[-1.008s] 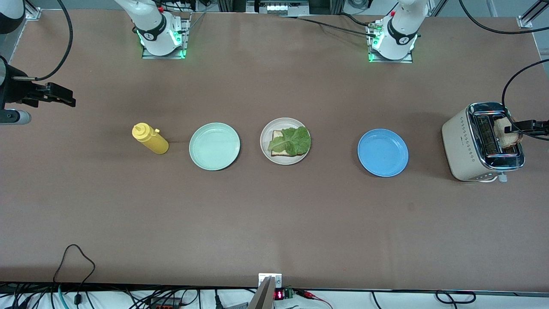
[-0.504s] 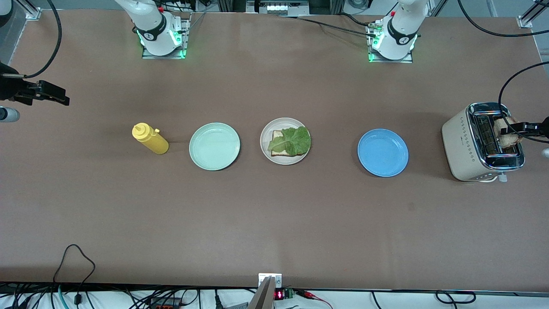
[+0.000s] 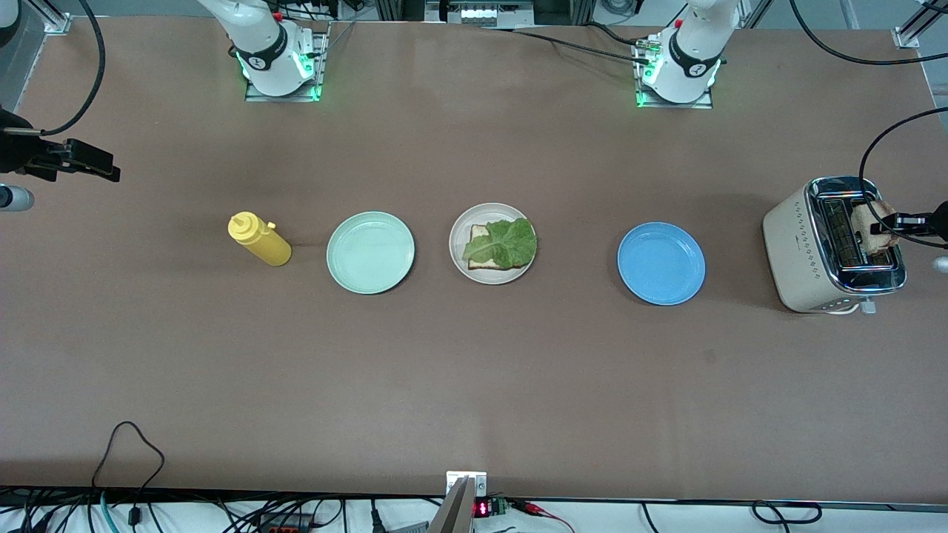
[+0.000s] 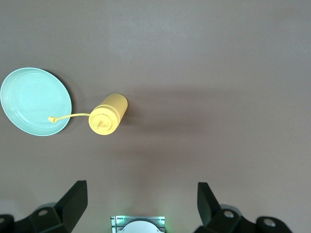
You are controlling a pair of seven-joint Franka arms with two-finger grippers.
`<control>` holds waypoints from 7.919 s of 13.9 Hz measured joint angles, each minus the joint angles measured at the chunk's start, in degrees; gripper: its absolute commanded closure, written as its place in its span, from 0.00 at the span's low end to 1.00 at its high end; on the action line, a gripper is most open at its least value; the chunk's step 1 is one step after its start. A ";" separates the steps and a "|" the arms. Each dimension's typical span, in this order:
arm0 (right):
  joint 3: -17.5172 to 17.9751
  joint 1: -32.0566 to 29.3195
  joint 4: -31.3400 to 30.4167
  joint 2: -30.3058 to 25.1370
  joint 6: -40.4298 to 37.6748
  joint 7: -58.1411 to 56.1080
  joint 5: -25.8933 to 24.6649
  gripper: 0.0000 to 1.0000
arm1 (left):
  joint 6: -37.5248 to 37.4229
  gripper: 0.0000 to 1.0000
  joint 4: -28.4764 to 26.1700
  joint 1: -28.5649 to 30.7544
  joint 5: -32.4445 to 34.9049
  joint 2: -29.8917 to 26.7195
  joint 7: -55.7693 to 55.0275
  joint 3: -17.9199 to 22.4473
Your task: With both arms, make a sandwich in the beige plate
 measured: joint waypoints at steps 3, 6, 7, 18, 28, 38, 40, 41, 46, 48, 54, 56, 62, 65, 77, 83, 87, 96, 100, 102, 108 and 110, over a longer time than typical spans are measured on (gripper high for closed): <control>-0.11 -0.15 0.00 0.04 0.00 -0.02 0.03 0.00 | -3.09 0.89 2.12 -0.08 -0.01 -0.39 0.00 -0.47; -0.33 -0.31 0.07 -0.07 0.00 -0.26 0.03 0.00 | -8.73 0.89 6.19 -0.15 -0.03 -1.22 0.02 -1.62; -0.33 -0.30 0.13 -0.17 -0.02 -0.32 0.04 0.00 | -11.02 0.89 7.74 -0.19 -0.03 -1.48 0.02 -2.30; -0.40 -1.12 0.25 -0.10 -0.17 -0.38 0.11 0.00 | -23.06 0.94 15.61 -0.62 -0.11 -5.11 -1.05 -19.18; 0.04 -0.82 0.30 0.41 4.03 -0.38 -0.37 0.00 | -19.73 0.94 14.33 -7.09 -1.31 -0.43 -14.46 -29.49; 0.10 -0.77 0.33 2.46 11.04 -0.13 -0.69 0.00 | 11.32 0.98 2.68 -19.49 -29.88 5.04 -26.22 -29.29; 0.10 -0.76 0.33 3.15 11.38 -0.11 -0.69 0.00 | 15.91 0.98 1.18 -20.85 -35.82 7.54 -26.21 -29.12; 0.10 -0.76 0.33 3.44 11.67 -0.11 -0.69 0.00 | 16.76 0.98 0.92 -21.19 -39.05 8.54 -26.17 -29.05; 0.11 -0.74 0.39 3.74 12.79 -0.05 -0.68 0.00 | 17.13 0.98 -2.06 -22.12 -53.94 9.57 -22.41 -28.04; 0.11 -0.74 0.42 3.74 12.81 -0.02 -0.68 0.00 | 17.14 0.99 -5.88 -22.42 -61.11 9.58 -13.91 -26.50; 0.09 -0.75 0.45 3.74 13.30 2.37 -0.68 0.00 | 17.24 1.00 -12.06 -22.46 -73.47 10.05 7.42 -24.60; 0.08 -0.75 0.46 3.74 13.36 2.50 -0.68 0.00 | 17.47 1.00 -13.03 -22.64 -75.87 11.32 13.77 -24.14; 0.08 -0.74 0.46 3.74 13.44 2.70 -0.68 0.00 | 18.19 1.00 -13.42 -24.15 -76.35 15.60 18.76 -22.26; 0.08 -0.75 0.46 3.74 13.46 2.82 -0.68 0.00 | 18.63 1.00 -13.44 -25.09 -76.37 17.59 21.25 -21.77; 0.06 -0.76 0.46 3.84 13.47 3.00 -0.67 0.00 | 18.81 0.98 -12.88 -26.46 -76.39 22.79 27.98 -20.14; 0.07 -0.75 0.46 3.91 13.47 3.00 -0.67 0.00 | 19.99 0.79 -12.83 -27.85 -76.39 23.32 28.09 -18.33; 0.07 -0.75 0.46 3.93 13.47 3.01 -0.67 0.00 | 20.02 0.00 -12.70 -28.99 -76.39 24.04 28.05 -17.77; 0.06 -0.75 0.46 3.94 13.50 3.01 -0.67 0.00 | 19.79 0.00 -12.28 -29.32 -76.39 19.70 27.81 -17.15; 0.04 -0.80 0.46 4.30 13.50 3.03 -0.67 0.00 | 14.54 0.00 -14.36 -29.27 -76.39 17.35 27.81 -12.98; 0.01 -0.82 0.46 4.57 13.54 3.04 -0.67 0.00 | 9.85 0.00 -15.03 -29.19 -75.52 16.10 27.87 -9.31; -0.05 -0.84 0.46 4.60 13.56 3.06 -0.67 0.00 | 0.48 0.00 -15.01 -27.45 -64.17 8.19 21.70 -2.18; -0.05 -0.82 0.46 4.60 13.58 3.06 -0.67 0.00 | -0.36 0.00 -14.91 -26.13 -58.72 4.06 17.03 -2.12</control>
